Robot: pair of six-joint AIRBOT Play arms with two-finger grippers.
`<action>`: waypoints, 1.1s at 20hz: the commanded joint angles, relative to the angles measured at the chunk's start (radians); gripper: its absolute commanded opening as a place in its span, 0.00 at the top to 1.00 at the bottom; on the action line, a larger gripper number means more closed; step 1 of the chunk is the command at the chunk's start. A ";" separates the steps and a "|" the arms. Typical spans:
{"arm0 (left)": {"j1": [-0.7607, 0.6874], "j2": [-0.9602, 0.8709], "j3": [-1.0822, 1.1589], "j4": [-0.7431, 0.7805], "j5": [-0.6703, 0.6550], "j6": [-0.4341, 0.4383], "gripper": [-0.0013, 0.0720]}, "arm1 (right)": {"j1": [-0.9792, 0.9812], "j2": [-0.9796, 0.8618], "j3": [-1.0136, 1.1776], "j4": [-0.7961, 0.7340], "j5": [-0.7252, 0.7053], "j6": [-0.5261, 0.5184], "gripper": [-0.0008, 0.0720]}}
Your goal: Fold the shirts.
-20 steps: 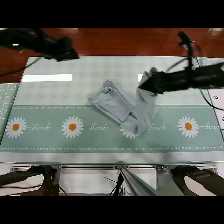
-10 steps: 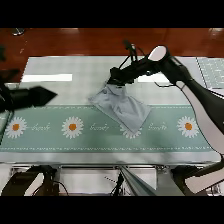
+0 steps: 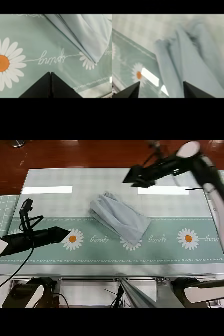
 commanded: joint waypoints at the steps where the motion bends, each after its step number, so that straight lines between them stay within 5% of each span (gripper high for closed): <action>1: -0.001 0.005 -0.018 -0.004 0.038 0.000 0.92 | -0.155 0.289 -0.135 -0.309 0.137 0.015 0.14; 5: -0.001 0.005 -0.018 -0.004 0.101 0.000 0.92 | -0.224 0.752 -0.763 -0.385 -0.214 0.222 0.14; 8: -0.001 0.005 -0.018 -0.004 0.143 -0.001 0.92 | -0.165 0.896 -1.186 -0.170 -0.433 0.352 0.14; 13: -0.001 -0.004 -0.018 -0.039 0.153 -0.001 0.92 | 0.000 0.696 -1.316 0.106 -0.626 0.214 0.14; 19: -0.001 -0.003 -0.018 -0.056 0.144 -0.001 0.92 | 0.007 0.326 -1.142 0.358 -0.583 -0.070 0.16; 22: -0.001 -0.003 -0.018 -0.056 0.144 -0.001 0.92 | 0.007 0.200 -1.033 0.413 -0.531 -0.143 0.55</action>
